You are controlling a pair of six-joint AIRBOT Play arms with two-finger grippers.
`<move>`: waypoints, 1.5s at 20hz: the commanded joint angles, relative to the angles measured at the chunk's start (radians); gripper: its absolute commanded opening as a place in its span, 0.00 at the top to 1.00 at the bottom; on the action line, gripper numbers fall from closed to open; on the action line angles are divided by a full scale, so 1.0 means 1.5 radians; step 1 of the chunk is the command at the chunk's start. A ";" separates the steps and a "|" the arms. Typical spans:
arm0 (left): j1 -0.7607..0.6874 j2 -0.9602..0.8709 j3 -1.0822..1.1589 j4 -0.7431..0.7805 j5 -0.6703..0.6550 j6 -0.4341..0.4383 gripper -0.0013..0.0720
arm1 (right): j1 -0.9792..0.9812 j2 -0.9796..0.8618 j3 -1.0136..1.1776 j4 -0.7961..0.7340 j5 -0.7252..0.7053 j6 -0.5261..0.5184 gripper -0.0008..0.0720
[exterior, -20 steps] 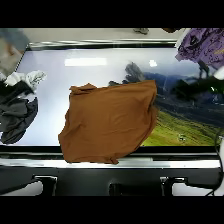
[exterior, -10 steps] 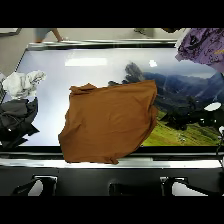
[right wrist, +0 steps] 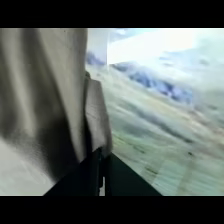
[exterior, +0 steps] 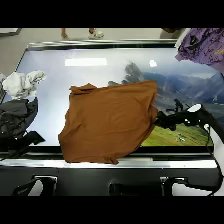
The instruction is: Fold the clothes and pants, and hang the long-sleeved shirts on hangers.
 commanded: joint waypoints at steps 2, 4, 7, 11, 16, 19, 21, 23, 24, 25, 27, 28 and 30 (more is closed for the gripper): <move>0.000 0.002 -0.115 -0.127 0.046 0.040 0.00 | 0.005 -0.006 0.001 -0.014 -0.010 0.013 0.95; 0.000 0.002 -0.172 -0.158 0.064 0.040 0.00 | 0.005 -0.006 0.001 -0.013 0.003 0.018 0.95; 0.000 0.002 -0.216 -0.163 0.063 0.039 0.00 | 0.005 -0.006 0.001 -0.013 0.018 0.017 0.95; 0.000 0.001 -0.220 -0.189 0.065 0.040 0.00 | 0.005 -0.003 0.001 -0.010 0.024 0.018 0.95; -0.057 -0.016 -0.220 -0.190 0.090 0.039 0.02 | 0.005 0.018 0.001 -0.011 0.022 0.020 0.95; -0.134 -0.052 -0.220 -0.192 0.126 0.013 0.02 | 0.005 0.026 0.001 -0.011 0.022 0.025 0.95; -0.178 -0.078 -0.220 -0.195 0.148 0.001 0.03 | 0.005 0.030 0.001 -0.011 0.023 0.028 0.95; -0.205 -0.096 -0.219 -0.218 0.179 0.002 0.45 | 0.005 0.040 0.001 -0.011 0.022 0.029 0.95; -0.212 -0.098 -0.216 -0.232 0.197 0.006 0.74 | 0.005 0.048 0.001 -0.011 0.022 0.029 0.95; -0.213 -0.097 -0.211 -0.250 0.210 0.023 0.96 | 0.005 0.057 0.001 -0.010 0.022 0.029 0.95; -0.213 -0.097 -0.175 -0.263 0.216 0.053 0.96 | 0.006 0.082 0.002 -0.007 0.020 0.008 0.95; -0.213 -0.097 -0.148 -0.260 0.217 0.063 0.96 | 0.006 0.097 0.007 0.012 0.019 -0.035 0.95; -0.212 -0.097 -0.061 -0.224 0.226 0.060 0.96 | 0.006 0.130 0.046 0.040 0.014 -0.080 0.95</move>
